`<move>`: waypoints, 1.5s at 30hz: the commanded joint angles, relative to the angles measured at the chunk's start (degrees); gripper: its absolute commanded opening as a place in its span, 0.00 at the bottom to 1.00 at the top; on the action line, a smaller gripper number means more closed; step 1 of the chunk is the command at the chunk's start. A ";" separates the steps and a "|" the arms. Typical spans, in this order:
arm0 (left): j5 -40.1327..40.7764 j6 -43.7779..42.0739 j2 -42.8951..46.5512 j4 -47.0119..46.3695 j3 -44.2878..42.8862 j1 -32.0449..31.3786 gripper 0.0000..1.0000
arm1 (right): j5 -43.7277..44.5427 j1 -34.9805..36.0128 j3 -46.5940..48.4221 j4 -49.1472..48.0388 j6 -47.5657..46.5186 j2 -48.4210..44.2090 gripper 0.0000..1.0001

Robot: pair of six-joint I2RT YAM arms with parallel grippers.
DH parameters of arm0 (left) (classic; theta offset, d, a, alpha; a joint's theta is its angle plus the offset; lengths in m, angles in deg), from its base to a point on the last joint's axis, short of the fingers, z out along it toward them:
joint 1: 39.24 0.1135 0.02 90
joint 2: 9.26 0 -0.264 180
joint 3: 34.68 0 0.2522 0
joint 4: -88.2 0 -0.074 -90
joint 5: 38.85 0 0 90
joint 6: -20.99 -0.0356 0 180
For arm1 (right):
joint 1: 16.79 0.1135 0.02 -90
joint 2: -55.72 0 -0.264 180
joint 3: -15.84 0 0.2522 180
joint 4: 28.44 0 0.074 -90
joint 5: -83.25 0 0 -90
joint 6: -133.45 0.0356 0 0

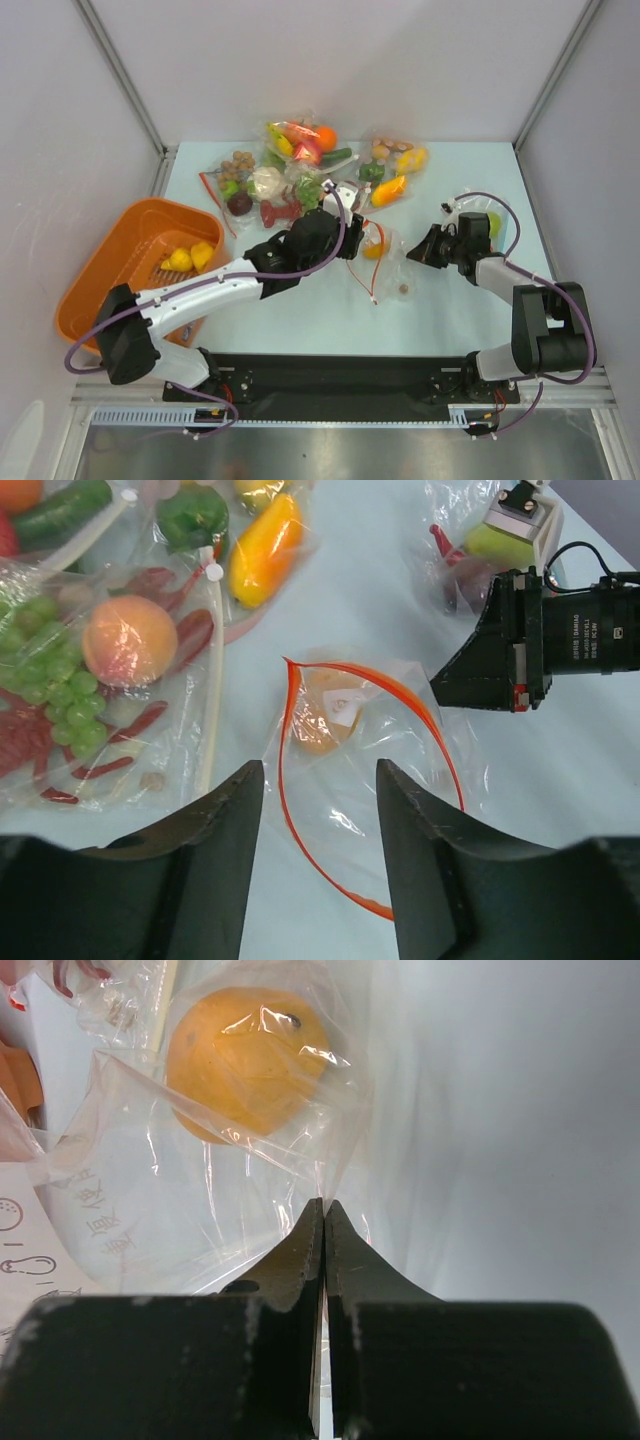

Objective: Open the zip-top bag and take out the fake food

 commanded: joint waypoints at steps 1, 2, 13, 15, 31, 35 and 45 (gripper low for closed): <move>-2.43 2.12 -0.74 -1.40 -1.69 -0.29 0.52 | -1.38 0.14 -0.20 -1.59 -0.73 -0.99 0.00; -2.70 2.21 -1.26 -1.31 -1.77 -0.29 0.50 | -1.38 0.23 -0.28 -1.68 -0.64 -0.90 0.00; -8.50 4.67 -7.59 -2.89 -2.56 -0.55 0.42 | -1.20 0.14 -0.28 -1.07 -1.17 -1.16 0.00; -9.11 4.93 -9.52 -2.98 -2.74 -0.55 0.42 | -1.29 0.05 -0.37 -1.07 -1.08 -1.25 0.00; -4.91 2.48 -20.25 -2.72 -4.59 -0.55 0.38 | -3.31 -1.70 2.70 2.44 -1.26 -2.74 0.01; -4.72 0.98 -19.99 -4.74 -2.92 -0.46 0.38 | -3.84 -2.05 4.81 3.77 -0.99 -2.83 0.07; -4.45 -0.69 -21.83 -8.34 -0.02 0.50 0.38 | -5.68 -1.71 15.44 4.29 -0.20 2.96 0.46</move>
